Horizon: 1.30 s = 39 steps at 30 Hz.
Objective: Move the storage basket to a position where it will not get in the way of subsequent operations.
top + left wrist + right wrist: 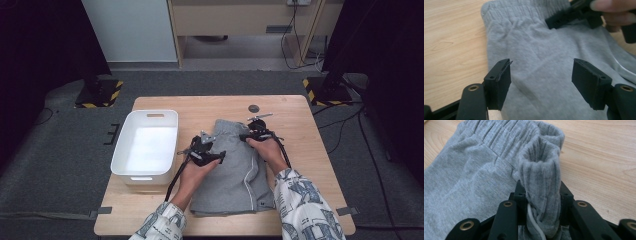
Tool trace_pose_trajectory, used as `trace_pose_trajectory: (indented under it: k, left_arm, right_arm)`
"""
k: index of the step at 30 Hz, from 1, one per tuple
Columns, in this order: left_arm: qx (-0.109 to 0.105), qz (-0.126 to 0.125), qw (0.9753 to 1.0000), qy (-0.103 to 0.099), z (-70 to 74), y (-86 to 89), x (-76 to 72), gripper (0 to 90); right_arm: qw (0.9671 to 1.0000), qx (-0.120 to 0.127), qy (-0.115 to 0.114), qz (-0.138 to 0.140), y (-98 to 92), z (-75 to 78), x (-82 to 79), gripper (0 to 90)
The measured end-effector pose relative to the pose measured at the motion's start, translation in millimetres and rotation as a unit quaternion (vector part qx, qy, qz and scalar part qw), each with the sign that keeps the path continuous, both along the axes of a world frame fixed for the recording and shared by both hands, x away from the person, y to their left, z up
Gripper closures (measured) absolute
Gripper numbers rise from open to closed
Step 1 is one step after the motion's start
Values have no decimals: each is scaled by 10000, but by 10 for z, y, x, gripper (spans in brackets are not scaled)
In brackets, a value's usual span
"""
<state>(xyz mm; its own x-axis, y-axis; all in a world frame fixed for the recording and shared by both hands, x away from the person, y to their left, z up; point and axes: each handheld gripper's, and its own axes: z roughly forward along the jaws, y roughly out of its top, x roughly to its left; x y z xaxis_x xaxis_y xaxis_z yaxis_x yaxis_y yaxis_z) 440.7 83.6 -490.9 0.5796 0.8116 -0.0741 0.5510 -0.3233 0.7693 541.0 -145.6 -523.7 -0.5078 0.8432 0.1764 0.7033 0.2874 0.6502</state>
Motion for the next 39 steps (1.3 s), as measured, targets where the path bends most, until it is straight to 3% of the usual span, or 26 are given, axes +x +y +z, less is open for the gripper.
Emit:
trace_pose_trajectory:
  k: [11,22,27,34,39]
  left_arm:
    - [-33,203,9998,-2,-11,-59,349,312]
    - [-45,399,9992,18,-56,-26,549,300]
    - [-31,436,9990,38,-83,-6,620,294]
    - [19,464,9989,82,-113,-14,719,281]
    - [31,403,9990,183,-186,-34,770,281]
  right_arm:
    - [9999,-117,15,46,23,19,-47,666]
    - [9998,94,-126,-122,-87,134,-40,358]
    - [9996,155,7,-223,-107,84,-9,247]
    - [9992,293,82,-265,-72,-17,51,229]
    - [9991,316,62,-294,-37,-22,83,303]
